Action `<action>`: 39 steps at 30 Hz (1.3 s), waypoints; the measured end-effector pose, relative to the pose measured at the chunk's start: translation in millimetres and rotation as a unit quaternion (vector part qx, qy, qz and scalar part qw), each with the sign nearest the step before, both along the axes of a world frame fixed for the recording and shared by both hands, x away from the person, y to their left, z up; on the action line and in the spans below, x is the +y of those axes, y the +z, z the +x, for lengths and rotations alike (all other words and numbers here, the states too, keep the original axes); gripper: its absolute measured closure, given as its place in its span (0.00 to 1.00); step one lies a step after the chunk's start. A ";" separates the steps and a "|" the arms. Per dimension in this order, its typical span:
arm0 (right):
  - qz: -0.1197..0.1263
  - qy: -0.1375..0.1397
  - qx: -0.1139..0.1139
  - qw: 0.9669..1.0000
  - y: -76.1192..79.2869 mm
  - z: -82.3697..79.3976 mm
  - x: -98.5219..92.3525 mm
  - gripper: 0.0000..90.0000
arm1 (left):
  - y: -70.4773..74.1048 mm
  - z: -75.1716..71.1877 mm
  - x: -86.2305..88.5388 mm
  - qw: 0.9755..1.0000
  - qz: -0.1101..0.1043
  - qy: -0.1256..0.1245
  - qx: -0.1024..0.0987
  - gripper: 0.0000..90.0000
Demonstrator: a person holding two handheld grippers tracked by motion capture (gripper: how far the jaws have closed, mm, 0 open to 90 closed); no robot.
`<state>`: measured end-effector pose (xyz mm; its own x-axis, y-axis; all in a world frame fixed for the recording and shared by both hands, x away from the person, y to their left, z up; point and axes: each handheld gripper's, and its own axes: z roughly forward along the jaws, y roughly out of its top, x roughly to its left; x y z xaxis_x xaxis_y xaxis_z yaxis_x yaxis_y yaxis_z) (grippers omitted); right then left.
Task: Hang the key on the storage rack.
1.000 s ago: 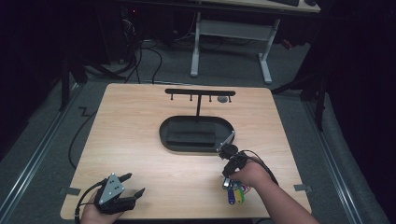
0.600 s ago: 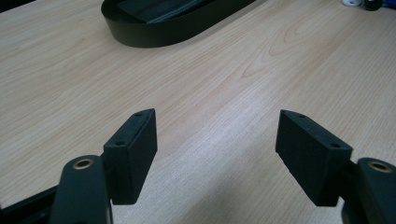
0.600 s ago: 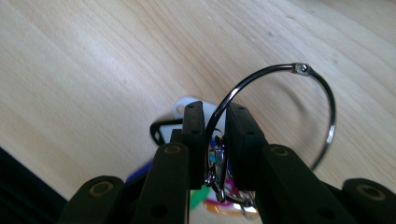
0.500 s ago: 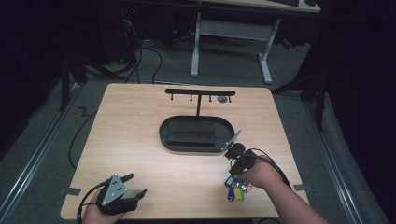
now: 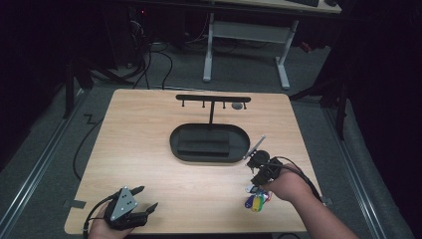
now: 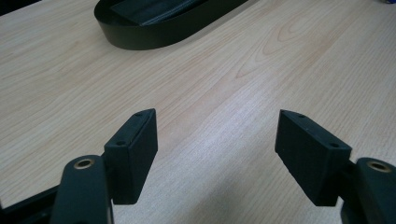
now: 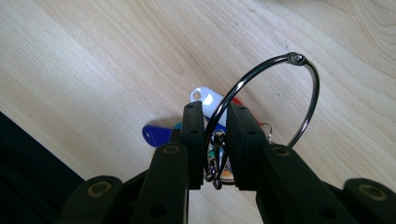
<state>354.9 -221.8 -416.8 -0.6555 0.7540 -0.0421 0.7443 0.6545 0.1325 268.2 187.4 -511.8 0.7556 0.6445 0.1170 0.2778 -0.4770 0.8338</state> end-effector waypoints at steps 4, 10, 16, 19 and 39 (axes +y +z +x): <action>0.005 0.004 0.000 1.000 -8.6 2.5 5.3 0.87 | -0.9 -0.1 -1.7 1.000 0.003 -0.003 0.001 0.34; -0.001 0.014 0.012 1.000 -32.1 10.2 18.1 0.87 | -1.8 -0.7 -1.0 1.000 0.005 -0.004 0.001 0.34; -0.014 0.039 0.024 0.999 -47.7 14.0 32.5 0.88 | -1.5 -1.6 1.7 1.000 0.004 -0.002 0.002 0.34; -0.018 0.043 0.028 0.999 -51.6 16.7 36.8 0.87 | -1.3 -2.2 2.0 1.000 0.004 -0.003 0.001 0.34; -0.024 0.028 0.049 0.998 -71.7 30.0 51.0 0.87 | -1.2 -3.6 1.6 1.000 0.009 -0.008 -0.002 0.35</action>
<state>384.8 -170.8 -488.5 -0.6994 0.7146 -0.0106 0.7142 0.6994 0.0275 264.5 189.0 -513.0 0.7654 0.6302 0.1307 0.2668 -0.4955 0.8266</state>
